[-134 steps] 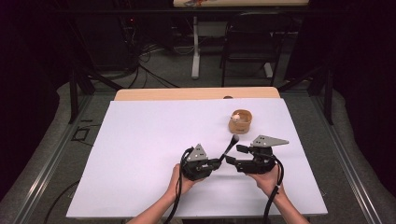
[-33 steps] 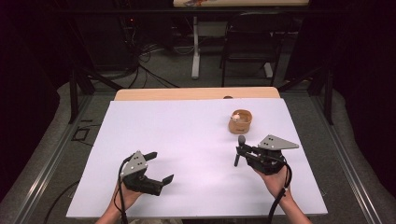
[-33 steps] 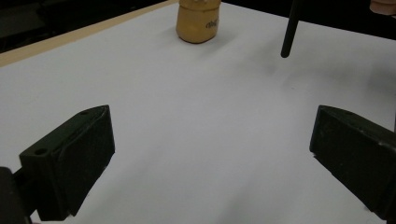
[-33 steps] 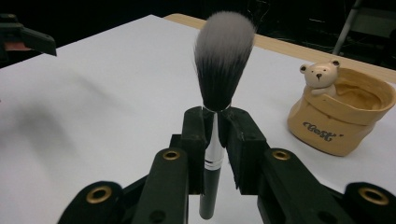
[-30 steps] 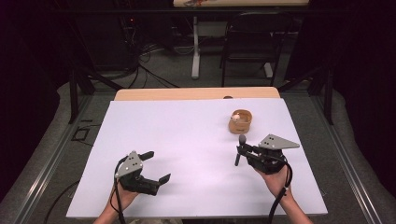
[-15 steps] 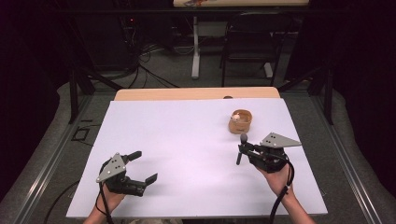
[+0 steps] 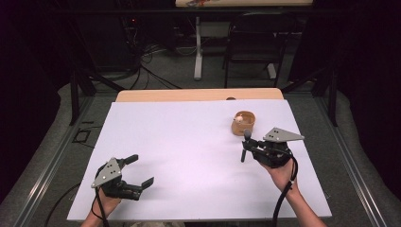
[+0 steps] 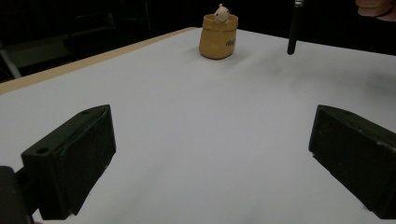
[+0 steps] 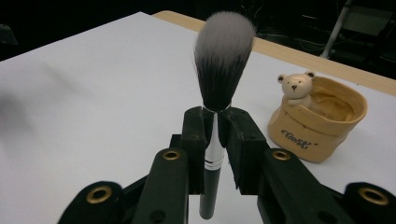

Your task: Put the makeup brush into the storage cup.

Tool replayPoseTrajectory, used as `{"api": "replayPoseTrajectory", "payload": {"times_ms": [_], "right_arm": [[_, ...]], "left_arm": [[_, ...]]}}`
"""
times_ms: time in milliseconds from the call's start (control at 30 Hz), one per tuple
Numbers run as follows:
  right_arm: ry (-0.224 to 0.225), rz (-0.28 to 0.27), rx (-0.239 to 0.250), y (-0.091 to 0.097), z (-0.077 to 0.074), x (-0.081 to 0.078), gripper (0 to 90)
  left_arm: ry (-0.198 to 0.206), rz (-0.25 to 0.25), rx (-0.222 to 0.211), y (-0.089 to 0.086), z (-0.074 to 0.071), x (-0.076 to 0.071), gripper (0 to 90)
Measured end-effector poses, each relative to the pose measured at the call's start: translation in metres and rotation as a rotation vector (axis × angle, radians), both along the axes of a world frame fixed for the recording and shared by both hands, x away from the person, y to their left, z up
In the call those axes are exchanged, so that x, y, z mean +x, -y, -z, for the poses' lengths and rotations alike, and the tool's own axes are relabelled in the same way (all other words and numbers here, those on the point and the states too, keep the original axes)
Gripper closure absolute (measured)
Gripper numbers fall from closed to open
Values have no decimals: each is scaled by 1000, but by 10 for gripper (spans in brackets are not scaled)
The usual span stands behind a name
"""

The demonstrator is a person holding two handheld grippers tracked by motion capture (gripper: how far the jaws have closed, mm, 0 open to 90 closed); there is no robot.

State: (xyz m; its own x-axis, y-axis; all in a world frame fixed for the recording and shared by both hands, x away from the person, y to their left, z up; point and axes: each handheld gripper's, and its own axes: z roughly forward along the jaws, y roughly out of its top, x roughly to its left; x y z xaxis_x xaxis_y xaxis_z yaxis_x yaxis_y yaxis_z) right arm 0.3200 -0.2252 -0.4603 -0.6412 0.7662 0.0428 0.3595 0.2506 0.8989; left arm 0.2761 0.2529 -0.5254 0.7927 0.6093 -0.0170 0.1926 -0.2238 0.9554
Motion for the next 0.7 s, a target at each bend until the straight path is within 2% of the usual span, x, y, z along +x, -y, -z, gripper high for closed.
{"api": "replayPoseTrajectory", "payload": {"times_ms": [133, 200, 467, 533, 633, 700], "right_arm": [[9, 9, 3, 3, -5, 5, 776], [14, 12, -13, 5, -8, 6, 775], [23, 41, 2, 17, -14, 15, 775], [27, 44, 1, 19, -15, 17, 776], [28, 49, -9, 21, -17, 21, 776], [33, 51, -9, 21, -19, 24, 776]], "left_arm": [[-3, 0, 0, 0, 0, 0, 9], [-1, 2, -3, 0, 0, 0, 9], [-2, 8, 0, 0, 1, 0, 7], [-9, 31, -5, -1, 1, 1, 7], [-2, 17, -3, 0, 1, 1, 8], [-8, 38, -1, -2, 1, 1, 8]]}}
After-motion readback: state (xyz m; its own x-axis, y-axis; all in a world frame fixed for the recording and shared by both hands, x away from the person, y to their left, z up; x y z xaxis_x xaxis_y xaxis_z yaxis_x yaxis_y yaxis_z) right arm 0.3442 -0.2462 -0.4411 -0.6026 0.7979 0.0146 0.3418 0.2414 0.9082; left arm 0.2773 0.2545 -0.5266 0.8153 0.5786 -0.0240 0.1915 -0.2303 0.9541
